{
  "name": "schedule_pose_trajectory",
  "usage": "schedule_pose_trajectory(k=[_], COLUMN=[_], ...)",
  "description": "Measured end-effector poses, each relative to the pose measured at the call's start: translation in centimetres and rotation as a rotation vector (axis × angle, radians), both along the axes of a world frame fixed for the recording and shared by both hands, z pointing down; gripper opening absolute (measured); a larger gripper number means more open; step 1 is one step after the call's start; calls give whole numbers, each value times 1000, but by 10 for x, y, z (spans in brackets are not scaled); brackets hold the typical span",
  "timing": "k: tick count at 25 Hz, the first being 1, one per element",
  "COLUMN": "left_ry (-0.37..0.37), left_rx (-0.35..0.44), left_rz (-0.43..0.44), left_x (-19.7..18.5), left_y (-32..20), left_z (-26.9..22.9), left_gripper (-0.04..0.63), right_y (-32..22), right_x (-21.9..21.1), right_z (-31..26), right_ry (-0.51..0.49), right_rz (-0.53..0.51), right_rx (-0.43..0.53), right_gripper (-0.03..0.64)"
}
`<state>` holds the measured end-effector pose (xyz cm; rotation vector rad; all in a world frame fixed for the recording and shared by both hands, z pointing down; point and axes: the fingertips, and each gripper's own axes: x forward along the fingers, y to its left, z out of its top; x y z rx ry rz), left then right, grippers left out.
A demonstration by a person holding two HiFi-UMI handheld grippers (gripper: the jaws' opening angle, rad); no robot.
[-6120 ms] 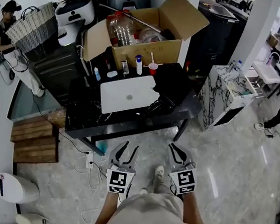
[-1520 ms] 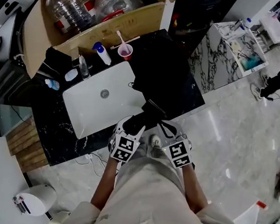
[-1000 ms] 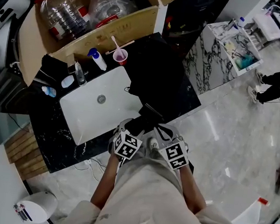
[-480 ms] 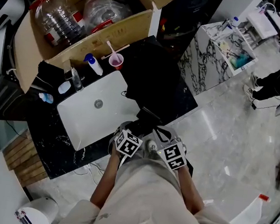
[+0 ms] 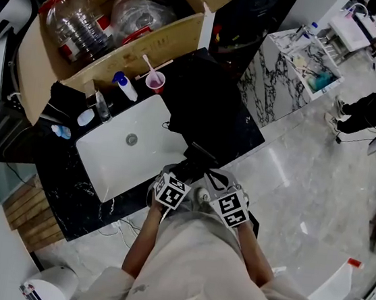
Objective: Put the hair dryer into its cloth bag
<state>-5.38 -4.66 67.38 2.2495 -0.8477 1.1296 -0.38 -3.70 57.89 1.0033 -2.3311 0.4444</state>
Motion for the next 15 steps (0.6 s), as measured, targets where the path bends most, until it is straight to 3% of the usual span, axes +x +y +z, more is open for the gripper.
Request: schedule_pose_trajectory(k=[15], left_ry=[37], left_rx=[66], left_rz=[-33], left_x=[-16], left_y=[-15], left_z=[-20], left_gripper=[193], right_y=[-7], right_x=[-5], right_z=[1], right_ry=[26], right_rz=[5], right_rx=[1], right_gripper=[17])
